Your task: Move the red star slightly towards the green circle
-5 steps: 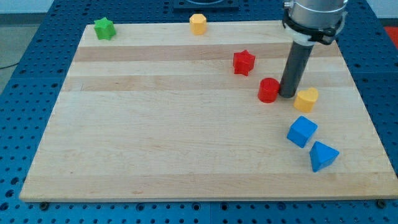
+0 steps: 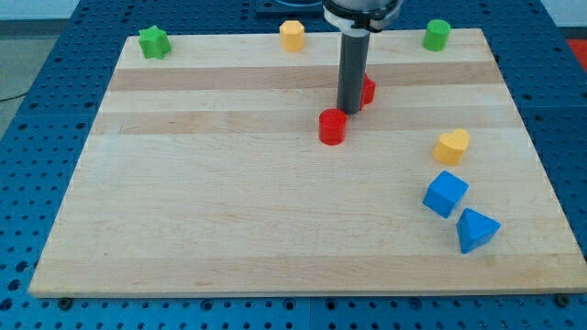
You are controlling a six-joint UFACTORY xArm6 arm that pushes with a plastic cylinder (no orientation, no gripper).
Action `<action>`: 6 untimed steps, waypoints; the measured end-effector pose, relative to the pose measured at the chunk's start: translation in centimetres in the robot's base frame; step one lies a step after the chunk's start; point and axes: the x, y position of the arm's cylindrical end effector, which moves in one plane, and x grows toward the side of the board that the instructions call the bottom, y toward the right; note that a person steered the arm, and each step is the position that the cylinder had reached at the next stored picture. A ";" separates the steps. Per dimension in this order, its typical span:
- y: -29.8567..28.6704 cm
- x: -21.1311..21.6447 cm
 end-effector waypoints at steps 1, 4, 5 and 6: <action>-0.3 -0.5; -2.2 -4.4; -2.2 -4.4; -1.8 -4.7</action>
